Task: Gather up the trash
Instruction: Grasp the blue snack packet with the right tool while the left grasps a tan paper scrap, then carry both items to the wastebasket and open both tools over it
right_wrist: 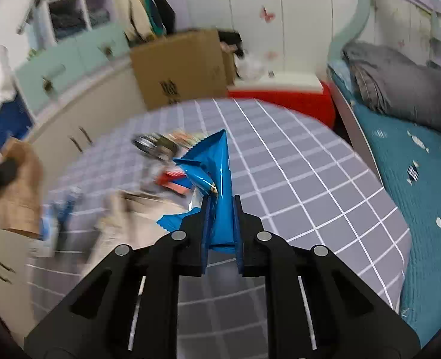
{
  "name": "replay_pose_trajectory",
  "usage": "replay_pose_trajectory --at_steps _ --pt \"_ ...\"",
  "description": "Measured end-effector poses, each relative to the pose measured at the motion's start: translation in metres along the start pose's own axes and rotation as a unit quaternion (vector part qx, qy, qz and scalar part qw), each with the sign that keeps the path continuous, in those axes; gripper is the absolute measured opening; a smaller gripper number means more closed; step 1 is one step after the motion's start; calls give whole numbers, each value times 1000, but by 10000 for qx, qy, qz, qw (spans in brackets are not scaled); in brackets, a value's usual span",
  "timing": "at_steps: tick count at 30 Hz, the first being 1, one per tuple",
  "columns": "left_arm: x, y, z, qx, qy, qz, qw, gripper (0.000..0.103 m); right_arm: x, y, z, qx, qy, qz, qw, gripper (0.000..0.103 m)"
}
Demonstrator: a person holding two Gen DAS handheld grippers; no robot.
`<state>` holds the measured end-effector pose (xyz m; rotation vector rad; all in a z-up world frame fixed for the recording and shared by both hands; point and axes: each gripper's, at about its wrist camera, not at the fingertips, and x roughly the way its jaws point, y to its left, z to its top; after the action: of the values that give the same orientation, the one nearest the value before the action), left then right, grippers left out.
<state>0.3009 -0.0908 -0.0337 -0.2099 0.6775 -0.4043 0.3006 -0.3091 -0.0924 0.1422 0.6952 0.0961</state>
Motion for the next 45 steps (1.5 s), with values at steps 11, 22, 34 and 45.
replay_pose_trajectory --at_steps 11,22,34,45 --pt "-82 34 -16 -165 -527 15 9985 1 -65 106 -6 -613 -474 909 9928 14" --pt "-154 145 -71 -771 -686 1095 9886 1 -54 263 -65 -1504 0 2075 9666 14" --pt "-159 311 -158 -2091 6 2302 9504 1 24 400 -150 -2317 990 2472 9356 14" --pt "-82 400 -205 -2598 972 2622 9243 1 113 425 -202 -2351 1433 2048 9393 14"
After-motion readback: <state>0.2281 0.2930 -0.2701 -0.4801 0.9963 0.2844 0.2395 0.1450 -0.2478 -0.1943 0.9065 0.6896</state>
